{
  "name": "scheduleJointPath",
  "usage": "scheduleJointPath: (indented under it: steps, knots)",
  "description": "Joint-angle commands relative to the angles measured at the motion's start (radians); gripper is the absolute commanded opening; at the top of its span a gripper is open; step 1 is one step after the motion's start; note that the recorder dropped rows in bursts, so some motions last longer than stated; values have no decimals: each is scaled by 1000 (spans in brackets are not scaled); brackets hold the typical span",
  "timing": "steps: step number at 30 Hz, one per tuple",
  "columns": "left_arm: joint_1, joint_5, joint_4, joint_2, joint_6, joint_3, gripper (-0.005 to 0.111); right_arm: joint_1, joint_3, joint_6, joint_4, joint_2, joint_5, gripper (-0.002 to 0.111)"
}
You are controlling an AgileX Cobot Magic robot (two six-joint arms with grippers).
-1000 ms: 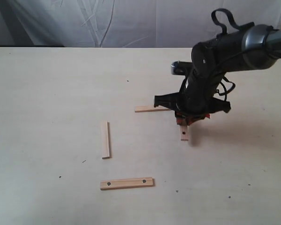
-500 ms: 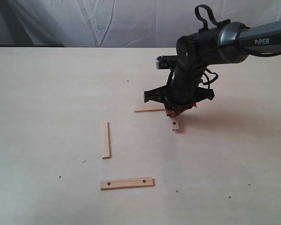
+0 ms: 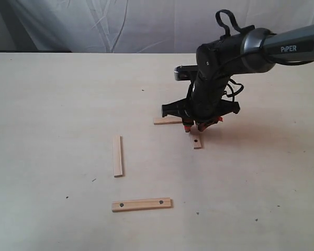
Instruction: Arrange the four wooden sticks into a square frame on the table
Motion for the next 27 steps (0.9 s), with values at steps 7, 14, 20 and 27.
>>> scheduleJointPath:
  steps: [7, 14, 20, 27]
  knots:
    - [0, -1, -6, -5, -4, 3, 0, -63, 152, -99, 17, -289, 56, 14]
    - [0, -1, 13, -5, -4, 3, 0, -196, 380, -307, 148, -521, 5, -1]
    - [0, -39, 25, -5, -2, 3, 0, -233, 445, -365, 153, -628, 9, -1]
    - [0, -433, -73, -5, -6, 3, 0, -233, 457, -418, 193, -683, 2, -1]
